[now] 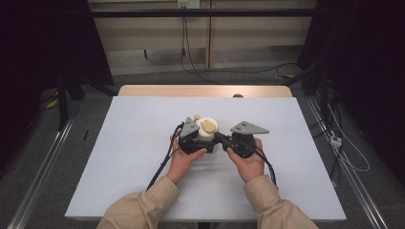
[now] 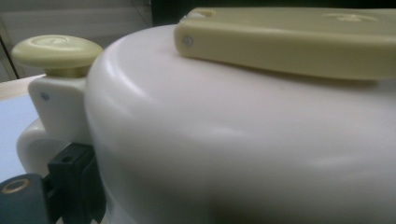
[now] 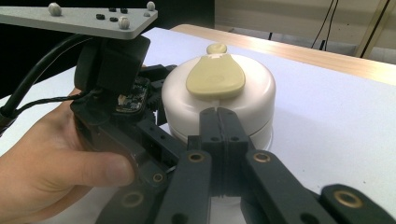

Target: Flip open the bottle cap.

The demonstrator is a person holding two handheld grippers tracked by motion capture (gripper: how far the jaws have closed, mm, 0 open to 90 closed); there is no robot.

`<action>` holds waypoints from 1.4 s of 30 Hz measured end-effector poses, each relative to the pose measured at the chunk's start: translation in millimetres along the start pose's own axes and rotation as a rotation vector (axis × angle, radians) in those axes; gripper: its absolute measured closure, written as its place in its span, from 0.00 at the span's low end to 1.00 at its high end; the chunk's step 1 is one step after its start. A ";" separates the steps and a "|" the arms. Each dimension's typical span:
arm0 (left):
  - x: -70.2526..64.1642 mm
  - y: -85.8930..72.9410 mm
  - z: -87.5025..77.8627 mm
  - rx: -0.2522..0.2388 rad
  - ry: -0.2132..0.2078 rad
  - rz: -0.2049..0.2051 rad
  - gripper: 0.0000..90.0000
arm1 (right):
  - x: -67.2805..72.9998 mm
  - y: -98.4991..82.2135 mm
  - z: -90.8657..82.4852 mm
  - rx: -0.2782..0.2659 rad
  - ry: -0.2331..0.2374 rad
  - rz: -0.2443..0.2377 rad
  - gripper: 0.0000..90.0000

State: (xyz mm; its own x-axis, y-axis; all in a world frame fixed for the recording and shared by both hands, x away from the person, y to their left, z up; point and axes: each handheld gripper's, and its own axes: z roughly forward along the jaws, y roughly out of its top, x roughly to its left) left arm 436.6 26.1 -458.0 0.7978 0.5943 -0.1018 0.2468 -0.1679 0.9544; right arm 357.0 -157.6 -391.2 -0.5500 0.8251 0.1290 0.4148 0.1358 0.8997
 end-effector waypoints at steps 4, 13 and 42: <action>0.0 0.0 0.0 0.000 0.000 0.000 0.07 | 0.0 0.7 1.8 0.004 -0.002 -0.005 1.00; -0.2 0.0 -0.1 0.000 0.002 -0.001 0.07 | 1.0 0.9 4.7 0.013 -0.006 -0.012 1.00; -0.5 -0.3 -0.2 -0.002 0.004 -0.002 0.07 | 3.0 12.2 5.1 0.009 -0.021 -0.033 1.00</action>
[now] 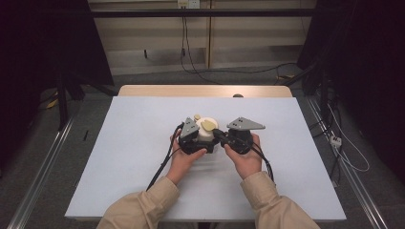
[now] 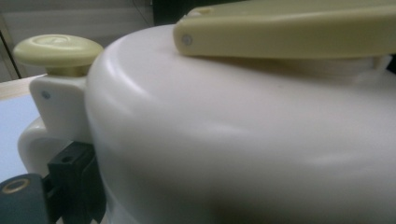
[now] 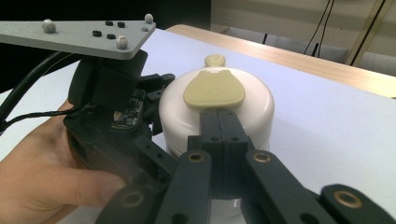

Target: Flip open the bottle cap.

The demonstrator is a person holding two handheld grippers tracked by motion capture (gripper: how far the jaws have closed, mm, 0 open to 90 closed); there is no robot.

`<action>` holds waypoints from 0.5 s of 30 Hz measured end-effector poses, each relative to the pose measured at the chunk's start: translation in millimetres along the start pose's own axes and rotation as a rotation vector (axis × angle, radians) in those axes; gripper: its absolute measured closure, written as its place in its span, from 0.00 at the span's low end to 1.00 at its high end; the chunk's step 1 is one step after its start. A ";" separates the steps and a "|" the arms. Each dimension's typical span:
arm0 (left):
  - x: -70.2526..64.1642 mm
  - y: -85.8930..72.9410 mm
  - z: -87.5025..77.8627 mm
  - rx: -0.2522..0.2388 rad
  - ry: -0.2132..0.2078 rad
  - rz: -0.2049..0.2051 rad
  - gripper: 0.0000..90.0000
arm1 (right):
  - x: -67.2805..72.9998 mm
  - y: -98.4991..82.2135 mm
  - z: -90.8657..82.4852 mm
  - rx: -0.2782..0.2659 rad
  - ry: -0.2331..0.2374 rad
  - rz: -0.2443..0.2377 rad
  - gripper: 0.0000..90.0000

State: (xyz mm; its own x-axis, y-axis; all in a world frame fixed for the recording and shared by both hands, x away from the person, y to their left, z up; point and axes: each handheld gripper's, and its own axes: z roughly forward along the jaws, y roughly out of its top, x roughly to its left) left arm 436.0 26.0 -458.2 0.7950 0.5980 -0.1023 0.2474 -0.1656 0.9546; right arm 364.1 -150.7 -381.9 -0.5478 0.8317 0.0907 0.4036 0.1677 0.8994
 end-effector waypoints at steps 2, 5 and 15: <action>-0.1 0.0 0.0 0.000 0.001 0.000 0.07 | -0.2 0.1 0.0 0.000 0.002 0.002 1.00; -0.1 0.0 0.0 0.001 0.001 0.000 0.07 | -0.6 0.2 0.1 -0.005 0.001 0.003 1.00; 0.0 0.1 0.0 0.001 0.001 -0.001 0.07 | 1.5 4.3 1.6 -0.003 -0.003 -0.013 1.00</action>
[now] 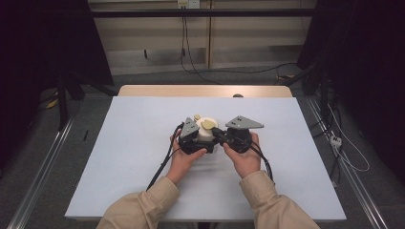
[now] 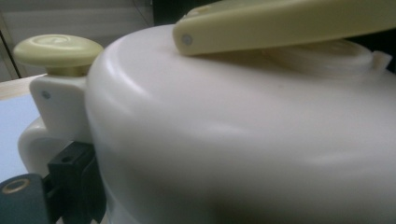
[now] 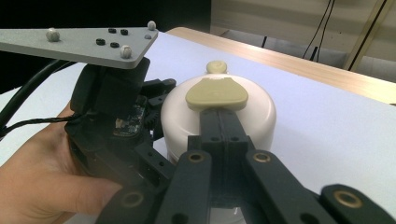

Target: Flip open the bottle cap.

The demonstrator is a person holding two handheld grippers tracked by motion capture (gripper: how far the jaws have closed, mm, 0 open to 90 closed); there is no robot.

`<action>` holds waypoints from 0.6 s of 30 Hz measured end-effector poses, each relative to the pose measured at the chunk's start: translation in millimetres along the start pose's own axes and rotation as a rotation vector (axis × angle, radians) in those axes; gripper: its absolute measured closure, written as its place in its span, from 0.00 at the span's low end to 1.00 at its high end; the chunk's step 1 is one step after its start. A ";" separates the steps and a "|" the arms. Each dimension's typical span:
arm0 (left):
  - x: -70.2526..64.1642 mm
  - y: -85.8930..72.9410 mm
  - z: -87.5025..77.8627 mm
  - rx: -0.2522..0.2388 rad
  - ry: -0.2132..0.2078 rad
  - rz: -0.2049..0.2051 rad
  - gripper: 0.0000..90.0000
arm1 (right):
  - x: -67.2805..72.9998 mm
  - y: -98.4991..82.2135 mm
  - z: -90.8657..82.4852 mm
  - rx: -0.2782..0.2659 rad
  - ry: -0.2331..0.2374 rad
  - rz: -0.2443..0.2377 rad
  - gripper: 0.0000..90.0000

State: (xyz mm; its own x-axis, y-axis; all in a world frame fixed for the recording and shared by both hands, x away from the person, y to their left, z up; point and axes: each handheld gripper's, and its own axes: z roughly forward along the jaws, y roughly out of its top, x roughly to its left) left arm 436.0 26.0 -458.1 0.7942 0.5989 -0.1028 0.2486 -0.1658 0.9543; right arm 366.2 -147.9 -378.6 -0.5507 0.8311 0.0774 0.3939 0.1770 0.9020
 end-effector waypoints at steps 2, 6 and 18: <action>-0.2 0.0 0.0 0.000 0.000 0.001 0.07 | -0.3 0.2 -0.1 -0.004 -0.001 0.001 1.00; -0.1 0.0 0.0 0.001 0.001 0.001 0.07 | -0.4 0.2 -0.1 -0.004 -0.002 -0.002 1.00; -0.1 0.1 0.0 0.001 0.001 0.000 0.07 | 0.2 4.7 0.1 -0.025 -0.007 -0.001 1.00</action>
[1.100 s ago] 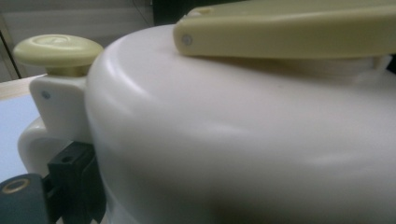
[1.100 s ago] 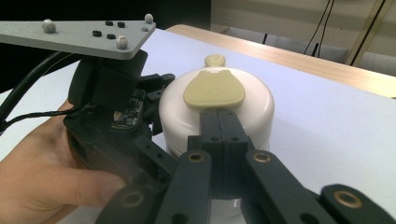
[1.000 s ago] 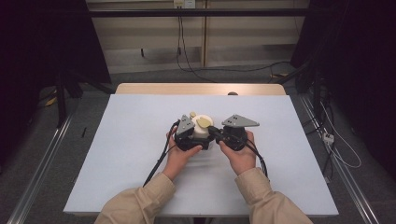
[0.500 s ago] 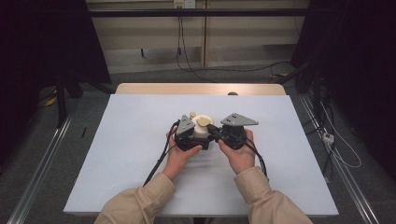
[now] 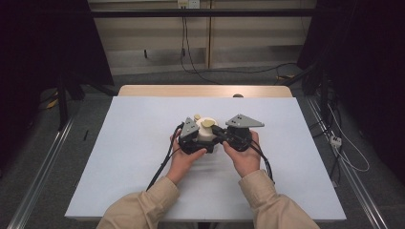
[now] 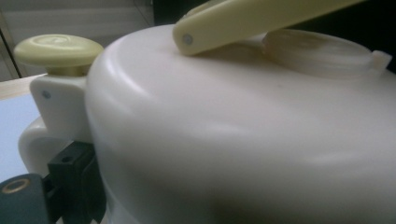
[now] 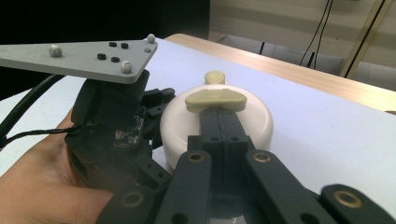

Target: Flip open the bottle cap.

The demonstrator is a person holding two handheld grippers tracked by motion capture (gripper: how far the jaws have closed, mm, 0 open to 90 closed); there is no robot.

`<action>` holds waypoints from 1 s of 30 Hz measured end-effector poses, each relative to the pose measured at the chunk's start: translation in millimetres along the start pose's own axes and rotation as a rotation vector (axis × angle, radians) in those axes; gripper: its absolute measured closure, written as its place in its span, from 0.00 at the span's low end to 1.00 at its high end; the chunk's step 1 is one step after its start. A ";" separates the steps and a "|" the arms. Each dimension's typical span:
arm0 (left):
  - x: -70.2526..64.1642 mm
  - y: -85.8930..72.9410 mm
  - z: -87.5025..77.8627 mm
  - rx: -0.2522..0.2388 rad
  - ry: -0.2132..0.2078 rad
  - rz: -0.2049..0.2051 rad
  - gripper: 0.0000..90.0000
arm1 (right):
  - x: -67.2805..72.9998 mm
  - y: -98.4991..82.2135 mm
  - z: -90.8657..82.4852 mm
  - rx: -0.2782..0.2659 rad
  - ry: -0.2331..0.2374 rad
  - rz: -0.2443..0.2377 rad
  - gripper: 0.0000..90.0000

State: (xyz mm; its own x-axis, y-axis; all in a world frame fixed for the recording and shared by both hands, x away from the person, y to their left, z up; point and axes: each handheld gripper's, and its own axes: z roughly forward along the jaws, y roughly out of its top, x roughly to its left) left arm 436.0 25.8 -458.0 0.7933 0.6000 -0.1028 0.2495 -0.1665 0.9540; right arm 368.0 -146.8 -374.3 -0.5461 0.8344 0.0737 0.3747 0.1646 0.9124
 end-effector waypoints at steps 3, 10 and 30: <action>0.0 0.1 -0.1 0.001 0.000 0.000 0.07 | 0.0 1.6 0.0 -0.002 -0.001 -0.001 1.00; -0.3 0.2 0.1 0.001 0.001 0.003 0.07 | 0.6 5.1 0.7 -0.004 -0.005 -0.008 1.00; -0.6 0.3 -0.3 0.002 0.001 0.002 0.07 | -0.2 7.2 8.5 -0.006 -0.008 -0.008 1.00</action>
State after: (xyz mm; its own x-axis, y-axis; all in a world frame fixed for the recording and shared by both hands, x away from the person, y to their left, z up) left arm 435.5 25.7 -457.6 0.7934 0.6004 -0.1002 0.2485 -0.1693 0.9537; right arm 377.1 -141.3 -371.1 -0.5431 0.8373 0.0631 0.3655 0.1680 0.9155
